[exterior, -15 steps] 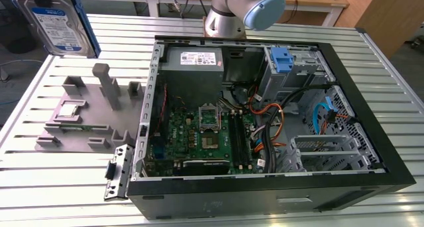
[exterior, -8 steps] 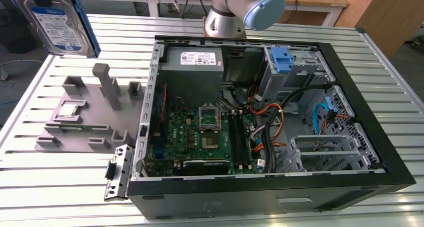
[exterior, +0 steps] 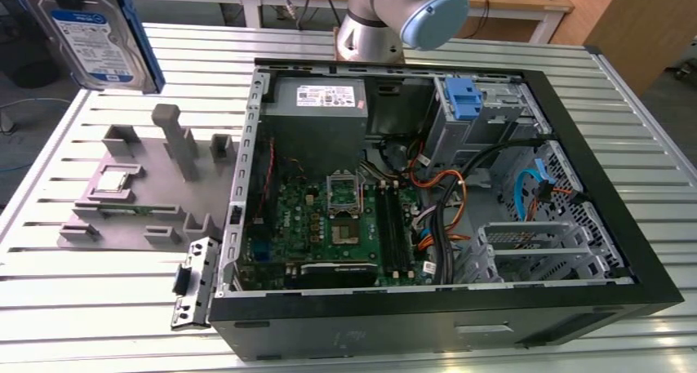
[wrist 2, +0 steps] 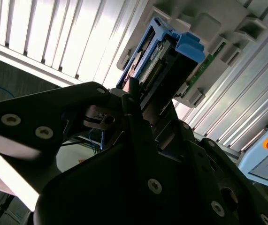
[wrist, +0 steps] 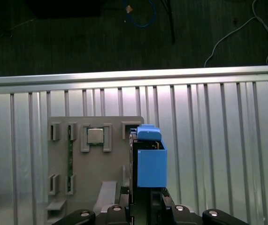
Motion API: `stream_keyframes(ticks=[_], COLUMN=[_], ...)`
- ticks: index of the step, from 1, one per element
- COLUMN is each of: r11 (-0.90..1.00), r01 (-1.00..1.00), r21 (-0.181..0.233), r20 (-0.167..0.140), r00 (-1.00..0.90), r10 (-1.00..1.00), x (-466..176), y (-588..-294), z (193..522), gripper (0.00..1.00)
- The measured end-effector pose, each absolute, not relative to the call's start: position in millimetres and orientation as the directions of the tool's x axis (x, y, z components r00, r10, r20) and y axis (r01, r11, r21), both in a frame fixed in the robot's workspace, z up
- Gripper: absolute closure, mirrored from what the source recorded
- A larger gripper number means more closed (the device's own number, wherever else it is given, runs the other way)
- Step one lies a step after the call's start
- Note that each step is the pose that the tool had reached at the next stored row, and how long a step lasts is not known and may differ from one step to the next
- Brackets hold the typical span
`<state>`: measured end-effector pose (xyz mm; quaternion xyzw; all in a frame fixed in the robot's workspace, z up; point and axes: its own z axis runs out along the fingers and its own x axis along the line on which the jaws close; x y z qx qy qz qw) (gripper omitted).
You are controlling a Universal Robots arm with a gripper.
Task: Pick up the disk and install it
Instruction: 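Pick up the disk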
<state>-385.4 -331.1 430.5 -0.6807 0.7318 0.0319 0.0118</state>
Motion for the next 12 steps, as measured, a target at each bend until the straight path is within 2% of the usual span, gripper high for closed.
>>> stream_keyframes(ticks=[12], r11=[0.071], r01=[-0.997], r21=[0.031], r20=[-0.061], r00=[-0.073], r10=[-0.995], x=[-385.4], y=[-331.1], z=[435.8], gripper=[0.65])
